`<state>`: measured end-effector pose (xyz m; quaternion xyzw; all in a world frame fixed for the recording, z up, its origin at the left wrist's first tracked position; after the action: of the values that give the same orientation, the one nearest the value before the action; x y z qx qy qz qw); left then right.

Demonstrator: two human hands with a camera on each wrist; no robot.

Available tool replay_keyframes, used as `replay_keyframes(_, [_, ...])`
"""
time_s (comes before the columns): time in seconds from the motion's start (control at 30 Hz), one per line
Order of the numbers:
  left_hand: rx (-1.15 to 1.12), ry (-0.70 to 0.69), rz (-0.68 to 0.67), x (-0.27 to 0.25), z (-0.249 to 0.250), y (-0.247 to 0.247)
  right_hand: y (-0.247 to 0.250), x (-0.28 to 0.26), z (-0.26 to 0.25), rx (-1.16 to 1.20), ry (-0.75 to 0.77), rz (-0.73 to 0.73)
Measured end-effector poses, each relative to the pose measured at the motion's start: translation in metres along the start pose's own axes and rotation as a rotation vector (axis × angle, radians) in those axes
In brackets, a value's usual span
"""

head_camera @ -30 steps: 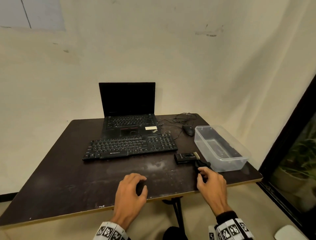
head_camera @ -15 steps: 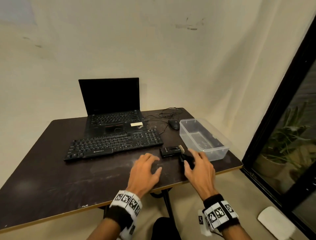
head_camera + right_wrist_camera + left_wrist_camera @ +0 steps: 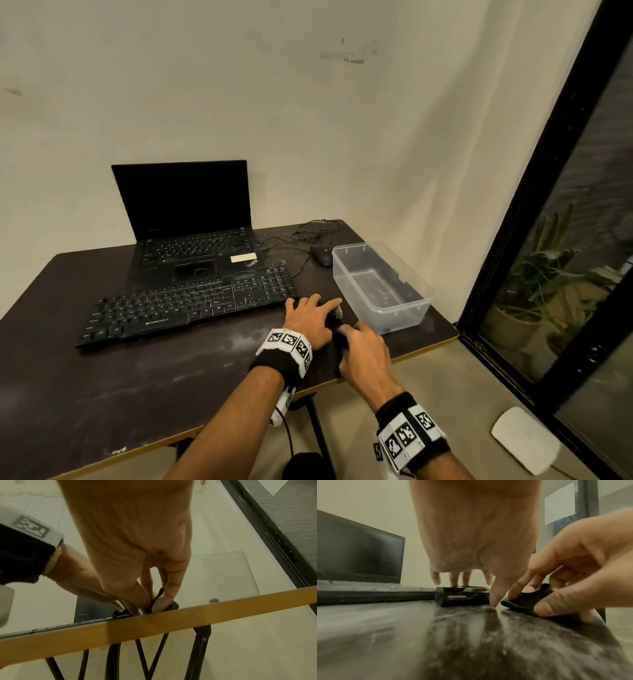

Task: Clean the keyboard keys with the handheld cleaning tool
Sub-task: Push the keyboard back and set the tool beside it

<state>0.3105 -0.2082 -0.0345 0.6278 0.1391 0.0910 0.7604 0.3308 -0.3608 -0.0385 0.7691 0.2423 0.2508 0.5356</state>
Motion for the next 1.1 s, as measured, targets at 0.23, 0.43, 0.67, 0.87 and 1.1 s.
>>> replay_keyframes(0.23, [0.103,0.037,-0.058,0.019,0.017,-0.003,0.000,-0.010,0.009,0.123,0.012,0.056])
replay_keyframes(0.43, [0.087,-0.019,0.009,0.021,0.005,0.003,0.023,-0.018,0.026,0.287,0.024,0.222])
replay_keyframes(0.67, [-0.380,0.058,0.386,0.002,0.001,0.052,0.111,0.020,0.056,0.511,-0.032,0.445])
replay_keyframes(0.87, [-0.661,0.128,0.496,0.040,0.071,0.120,0.128,0.092,0.088,0.298,-0.154,0.199])
replay_keyframes(1.1, [-0.255,0.176,0.214,0.090,0.124,0.082,0.094,0.124,0.111,0.087,-0.159,-0.078])
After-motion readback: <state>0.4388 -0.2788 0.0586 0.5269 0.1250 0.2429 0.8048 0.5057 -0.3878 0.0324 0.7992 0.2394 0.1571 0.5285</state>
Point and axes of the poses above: each hand's wrist, its own x-axis towards the middle knuckle, its own y-axis out of the back of the hand, z = x × y, the point moved 2 cm from there along x, towards the middle knuckle, and after that the axes turned 1 degree about -y, right-handed, at the moved point
